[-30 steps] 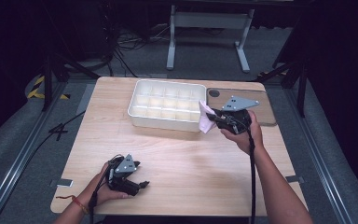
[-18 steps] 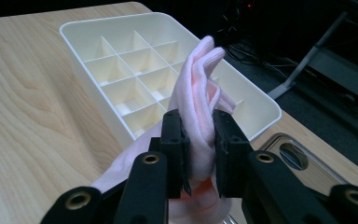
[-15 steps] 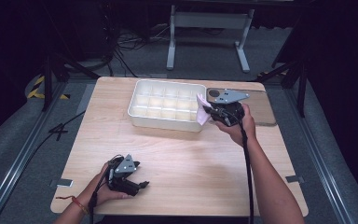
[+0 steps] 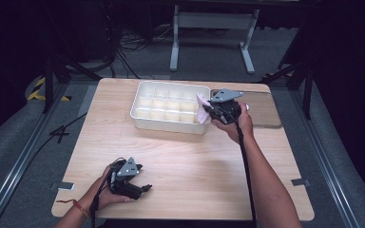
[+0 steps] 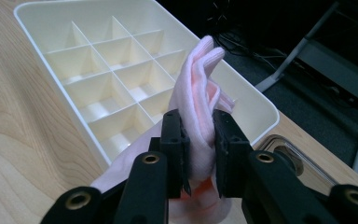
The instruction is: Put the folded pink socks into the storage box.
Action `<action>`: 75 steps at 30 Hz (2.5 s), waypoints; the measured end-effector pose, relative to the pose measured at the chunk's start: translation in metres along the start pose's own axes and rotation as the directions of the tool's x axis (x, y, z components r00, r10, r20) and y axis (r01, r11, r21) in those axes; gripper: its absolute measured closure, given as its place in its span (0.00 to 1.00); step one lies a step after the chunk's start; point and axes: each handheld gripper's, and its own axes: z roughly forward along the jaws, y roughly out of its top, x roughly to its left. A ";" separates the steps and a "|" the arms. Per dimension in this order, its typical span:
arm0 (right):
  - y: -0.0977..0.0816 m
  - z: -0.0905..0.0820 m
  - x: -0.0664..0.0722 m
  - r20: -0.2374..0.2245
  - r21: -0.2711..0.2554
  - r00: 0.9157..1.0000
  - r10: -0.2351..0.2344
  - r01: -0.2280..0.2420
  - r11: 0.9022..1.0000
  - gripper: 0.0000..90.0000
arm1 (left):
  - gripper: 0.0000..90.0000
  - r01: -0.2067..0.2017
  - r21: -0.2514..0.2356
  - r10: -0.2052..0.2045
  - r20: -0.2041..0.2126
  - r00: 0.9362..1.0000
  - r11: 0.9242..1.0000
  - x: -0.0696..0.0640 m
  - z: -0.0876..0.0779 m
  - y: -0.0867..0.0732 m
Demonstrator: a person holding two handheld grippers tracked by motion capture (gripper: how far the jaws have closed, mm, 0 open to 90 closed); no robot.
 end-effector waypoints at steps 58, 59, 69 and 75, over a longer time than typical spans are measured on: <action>-0.006 0.074 -0.006 -0.152 0.362 0.985 0.081 -0.021 0.932 0.85 | 0.20 0.004 -0.005 -0.004 0.001 1.000 1.000 0.000 0.000 0.000; -0.006 0.075 -0.006 -0.157 0.370 0.985 0.074 -0.010 0.929 0.85 | 0.20 0.006 -0.006 -0.006 0.000 1.000 1.000 0.000 0.000 0.000; -0.004 0.084 -0.012 -0.187 0.458 0.974 0.126 -0.027 0.889 0.85 | 0.20 0.003 -0.004 -0.003 0.000 1.000 1.000 0.000 0.000 0.000; -0.003 0.087 -0.015 -0.205 0.482 0.967 0.149 -0.033 0.876 0.85 | 0.20 0.003 -0.004 -0.003 0.000 1.000 1.000 0.000 0.000 0.000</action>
